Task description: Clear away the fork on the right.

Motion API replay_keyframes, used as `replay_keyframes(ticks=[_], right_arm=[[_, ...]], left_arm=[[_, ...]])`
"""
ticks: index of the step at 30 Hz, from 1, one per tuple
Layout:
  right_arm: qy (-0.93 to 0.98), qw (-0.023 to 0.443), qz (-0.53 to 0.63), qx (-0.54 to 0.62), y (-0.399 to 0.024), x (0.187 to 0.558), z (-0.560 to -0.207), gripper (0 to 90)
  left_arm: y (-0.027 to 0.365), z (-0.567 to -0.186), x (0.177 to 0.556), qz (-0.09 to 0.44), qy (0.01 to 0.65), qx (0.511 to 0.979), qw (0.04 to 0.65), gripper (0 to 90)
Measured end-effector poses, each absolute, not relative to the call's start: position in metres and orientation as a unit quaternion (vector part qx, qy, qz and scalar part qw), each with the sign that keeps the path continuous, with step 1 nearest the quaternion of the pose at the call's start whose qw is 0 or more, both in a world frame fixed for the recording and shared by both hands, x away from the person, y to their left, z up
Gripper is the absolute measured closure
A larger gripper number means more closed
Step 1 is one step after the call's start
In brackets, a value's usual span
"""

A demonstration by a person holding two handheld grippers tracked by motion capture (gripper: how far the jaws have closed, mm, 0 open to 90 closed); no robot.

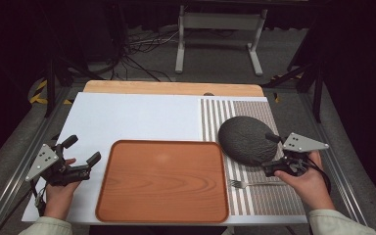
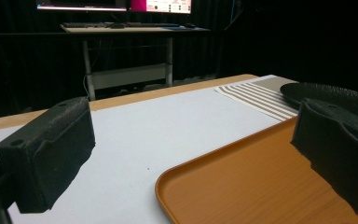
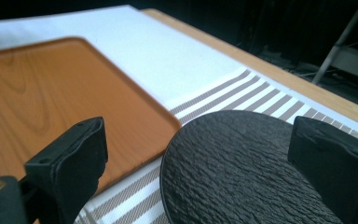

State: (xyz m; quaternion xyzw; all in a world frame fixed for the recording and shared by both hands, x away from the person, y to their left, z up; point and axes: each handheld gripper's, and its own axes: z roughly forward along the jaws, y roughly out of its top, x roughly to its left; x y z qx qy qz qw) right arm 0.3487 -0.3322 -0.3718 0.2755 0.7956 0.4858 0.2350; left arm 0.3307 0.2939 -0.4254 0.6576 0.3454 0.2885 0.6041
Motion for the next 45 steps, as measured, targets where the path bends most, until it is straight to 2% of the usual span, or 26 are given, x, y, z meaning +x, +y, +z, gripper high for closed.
replay_keyframes(ticks=[45], right_arm=[[0.940, 0.139, 0.251, 0.186, -0.312, 0.360, -0.367, 8.7]], left_arm=[[0.294, -0.425, 0.331, 0.287, 0.345, 0.656, 0.606, 0.1]])
